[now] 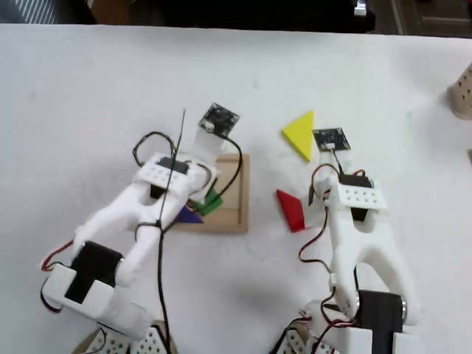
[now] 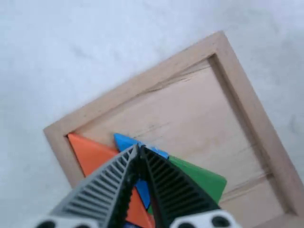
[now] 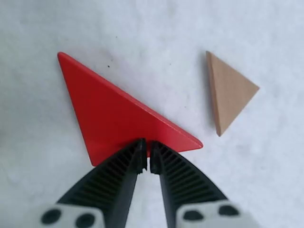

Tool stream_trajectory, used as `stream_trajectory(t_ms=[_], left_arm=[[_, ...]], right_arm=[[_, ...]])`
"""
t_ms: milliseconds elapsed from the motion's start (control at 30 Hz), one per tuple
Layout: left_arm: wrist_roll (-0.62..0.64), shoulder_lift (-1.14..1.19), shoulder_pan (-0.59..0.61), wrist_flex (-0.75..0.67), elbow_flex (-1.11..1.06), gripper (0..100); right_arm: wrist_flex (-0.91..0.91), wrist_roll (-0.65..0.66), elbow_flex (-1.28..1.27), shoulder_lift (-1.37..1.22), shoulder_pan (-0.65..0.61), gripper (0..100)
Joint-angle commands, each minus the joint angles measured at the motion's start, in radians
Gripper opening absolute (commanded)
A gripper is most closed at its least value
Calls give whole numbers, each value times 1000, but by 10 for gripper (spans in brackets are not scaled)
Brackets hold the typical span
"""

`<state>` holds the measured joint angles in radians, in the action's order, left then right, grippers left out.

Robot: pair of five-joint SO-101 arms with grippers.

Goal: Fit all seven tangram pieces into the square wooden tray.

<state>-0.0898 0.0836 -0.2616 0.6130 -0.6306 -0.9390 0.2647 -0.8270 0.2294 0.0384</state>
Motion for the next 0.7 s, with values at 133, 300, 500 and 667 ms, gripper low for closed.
stream_trajectory(t_ms=[133, 300, 500, 667], left_arm=[[-6, -13, -16, 60, 32, 23], [-8, -13, -10, 83, 32, 23], [2, -39, -16, -46, 34, 23], [72, -28, -18, -195, 40, 23]], right_arm=[[16, 11, 3, 36, -8, 21], [16, 11, 3, 36, -8, 21], [16, 12, 3, 36, -8, 21], [16, 12, 3, 36, -8, 21]])
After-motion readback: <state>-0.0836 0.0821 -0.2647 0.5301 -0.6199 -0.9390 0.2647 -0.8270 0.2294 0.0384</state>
